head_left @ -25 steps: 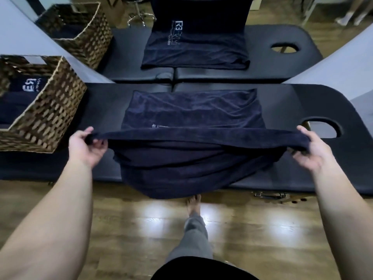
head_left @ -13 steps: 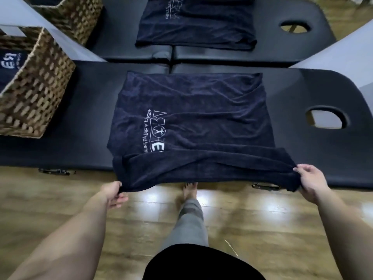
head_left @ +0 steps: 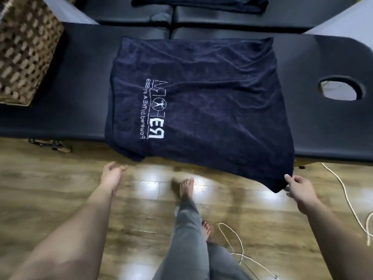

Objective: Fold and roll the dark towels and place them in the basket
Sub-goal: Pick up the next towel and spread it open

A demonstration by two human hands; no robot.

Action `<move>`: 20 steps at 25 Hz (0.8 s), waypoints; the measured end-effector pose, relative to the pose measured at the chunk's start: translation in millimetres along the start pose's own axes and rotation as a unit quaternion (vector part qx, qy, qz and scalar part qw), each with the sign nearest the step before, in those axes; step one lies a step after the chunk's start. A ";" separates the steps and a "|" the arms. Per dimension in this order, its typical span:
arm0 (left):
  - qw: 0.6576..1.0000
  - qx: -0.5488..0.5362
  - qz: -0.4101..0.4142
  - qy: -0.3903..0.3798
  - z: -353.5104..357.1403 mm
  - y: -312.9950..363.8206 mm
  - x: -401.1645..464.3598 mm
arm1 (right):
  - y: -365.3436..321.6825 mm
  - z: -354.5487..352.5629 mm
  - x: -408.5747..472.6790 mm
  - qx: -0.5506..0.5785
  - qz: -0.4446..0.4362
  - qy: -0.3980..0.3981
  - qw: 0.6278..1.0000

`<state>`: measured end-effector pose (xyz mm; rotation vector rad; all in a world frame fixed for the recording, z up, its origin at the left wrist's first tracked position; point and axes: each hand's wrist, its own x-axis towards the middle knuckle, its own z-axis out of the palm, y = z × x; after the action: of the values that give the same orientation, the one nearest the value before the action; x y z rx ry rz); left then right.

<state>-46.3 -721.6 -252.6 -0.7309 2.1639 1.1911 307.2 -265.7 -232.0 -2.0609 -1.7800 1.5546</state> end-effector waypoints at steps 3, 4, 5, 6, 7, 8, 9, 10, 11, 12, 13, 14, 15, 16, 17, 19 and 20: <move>0.996 -0.075 0.043 -0.012 19.2 23.9 19.0 | -3.2 15.1 13.3 0.025 -0.003 0.001 1.000; 0.995 -0.089 0.047 -0.012 26.9 29.7 26.9 | -4.4 20.3 18.9 0.035 -0.005 0.006 0.999; 0.993 -0.107 0.044 -0.014 33.5 33.8 31.2 | -6.7 24.9 22.1 0.042 -0.009 0.009 0.999; 0.991 -0.129 0.037 -0.022 38.6 36.1 34.4 | -7.8 29.4 25.5 0.052 -0.016 0.009 0.998; 0.987 -0.149 0.036 -0.040 43.5 36.1 36.4 | -9.7 33.4 27.1 0.065 -0.022 0.007 0.998; 0.983 -0.166 0.039 -0.063 48.9 34.3 37.9 | -11.9 37.3 28.5 0.079 -0.029 0.003 0.996; 0.979 -0.181 0.041 -0.081 51.8 31.4 37.9 | -14.2 40.6 29.4 0.089 -0.034 -0.002 0.995; 0.975 -0.196 0.040 -0.096 52.3 26.9 38.9 | -15.6 44.7 29.7 0.092 -0.037 -0.002 0.995; 0.970 -0.216 0.033 -0.106 51.4 22.3 39.1 | -16.6 48.1 29.6 0.092 -0.037 0.002 0.995; 0.964 -0.241 0.024 -0.112 49.6 17.4 38.7 | -16.8 50.8 29.6 0.091 -0.034 0.009 0.995; 0.958 -0.262 0.012 -0.120 46.8 12.1 37.7 | -15.6 52.8 29.4 0.089 -0.027 0.020 0.995; 0.955 -0.266 0.001 -0.128 43.9 5.7 37.6 | -14.4 53.9 27.4 0.089 -0.019 0.031 0.995; 0.958 -0.251 -0.014 -0.140 41.5 -0.2 33.2 | -12.6 54.5 25.0 0.096 -0.012 0.036 0.995; 0.962 -0.226 -0.034 -0.152 39.1 -6.2 28.4 | -10.4 54.9 22.7 0.105 -0.007 0.039 0.994; 0.965 -0.192 -0.051 -0.169 38.1 -12.1 19.8 | -8.2 54.6 19.1 0.117 -0.008 0.042 0.992; 0.970 -0.127 -0.070 -0.197 39.6 -30.2 2.4 | -3.8 53.6 10.5 0.135 -0.008 0.054 0.989; 0.972 -0.110 -0.072 -0.196 40.1 -39.7 -5.4 | -2.2 52.7 6.2 0.134 -0.006 0.063 0.989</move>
<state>-6.9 -703.9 -289.3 -0.6649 1.6473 1.3789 270.3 -289.7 -261.6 -1.9675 -1.4496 1.5266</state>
